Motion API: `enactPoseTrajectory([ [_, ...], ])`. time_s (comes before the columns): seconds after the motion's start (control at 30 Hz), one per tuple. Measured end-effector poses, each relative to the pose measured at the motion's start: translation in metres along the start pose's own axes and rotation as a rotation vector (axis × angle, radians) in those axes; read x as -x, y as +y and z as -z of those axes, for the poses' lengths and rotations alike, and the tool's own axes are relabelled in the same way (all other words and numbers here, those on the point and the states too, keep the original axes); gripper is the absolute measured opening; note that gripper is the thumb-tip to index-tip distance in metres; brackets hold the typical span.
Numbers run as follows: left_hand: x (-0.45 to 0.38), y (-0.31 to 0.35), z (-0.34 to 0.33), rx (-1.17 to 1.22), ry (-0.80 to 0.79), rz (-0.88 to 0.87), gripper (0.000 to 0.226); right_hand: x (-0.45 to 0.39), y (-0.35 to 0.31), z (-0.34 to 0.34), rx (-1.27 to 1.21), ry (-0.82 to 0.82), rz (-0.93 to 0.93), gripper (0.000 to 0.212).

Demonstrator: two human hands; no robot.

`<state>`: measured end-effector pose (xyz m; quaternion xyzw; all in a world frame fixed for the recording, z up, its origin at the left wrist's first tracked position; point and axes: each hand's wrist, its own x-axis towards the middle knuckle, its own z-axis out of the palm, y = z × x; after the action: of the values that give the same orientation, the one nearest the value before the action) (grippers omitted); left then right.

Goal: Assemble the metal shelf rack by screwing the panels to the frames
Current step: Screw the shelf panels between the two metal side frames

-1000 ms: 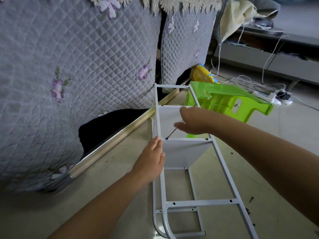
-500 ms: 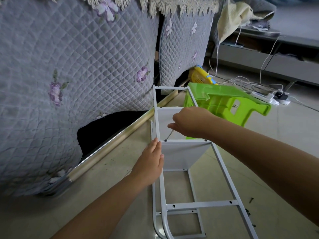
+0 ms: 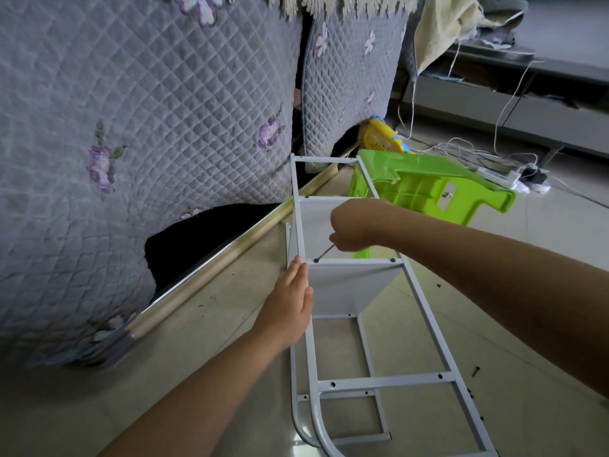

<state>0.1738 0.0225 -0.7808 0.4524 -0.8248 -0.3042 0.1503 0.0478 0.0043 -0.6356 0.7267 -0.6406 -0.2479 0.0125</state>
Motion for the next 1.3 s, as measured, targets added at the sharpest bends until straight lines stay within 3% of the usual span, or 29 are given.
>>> enactPoseTrajectory([
  [0.07, 0.001, -0.001, 0.000, 0.003, 0.005, 0.008, 0.049, -0.008, 0.001, 0.006, -0.276, -0.110, -0.102, 0.033],
  [0.13, 0.001, -0.001, 0.000, 0.000, 0.003, 0.010, 0.049, -0.009, 0.003, 0.009, -0.400, -0.177, -0.143, 0.034],
  [0.27, -0.001, 0.003, 0.002, -0.004, 0.001, 0.014, 0.049, -0.002, -0.008, 0.004, -0.048, -0.044, -0.056, 0.018],
  [0.4, -0.001, 0.001, 0.001, -0.002, 0.020, 0.011, 0.049, 0.004, -0.001, -0.003, 0.171, -0.023, 0.066, 0.020],
  [0.5, 0.001, 0.002, -0.002, 0.032, 0.050, 0.008, 0.048, 0.005, 0.004, -0.010, 0.320, 0.162, 0.170, 0.021],
  [0.57, 0.001, 0.002, -0.004, 0.053, 0.065, 0.005, 0.048, 0.006, 0.007, -0.015, 0.337, 0.196, 0.221, 0.024],
  [0.8, 0.003, 0.000, -0.011, 0.149, 0.109, -0.018, 0.048, -0.002, -0.002, -0.004, 0.305, 0.001, 0.129, 0.026],
  [0.97, 0.003, -0.003, -0.015, 0.172, 0.128, -0.028, 0.048, -0.018, 0.000, 0.017, -0.163, -0.314, -0.106, 0.030],
  [1.07, 0.004, -0.005, -0.016, 0.177, 0.129, -0.025, 0.048, -0.018, 0.005, 0.016, -0.352, -0.380, -0.198, 0.032],
  [1.13, 0.004, -0.006, -0.016, 0.194, 0.128, -0.016, 0.048, -0.014, 0.007, 0.012, -0.263, -0.343, -0.148, 0.035],
  [1.3, 0.001, -0.004, -0.019, 0.255, 0.138, 0.025, 0.050, -0.001, 0.015, -0.010, 0.289, -0.047, 0.101, 0.023],
])
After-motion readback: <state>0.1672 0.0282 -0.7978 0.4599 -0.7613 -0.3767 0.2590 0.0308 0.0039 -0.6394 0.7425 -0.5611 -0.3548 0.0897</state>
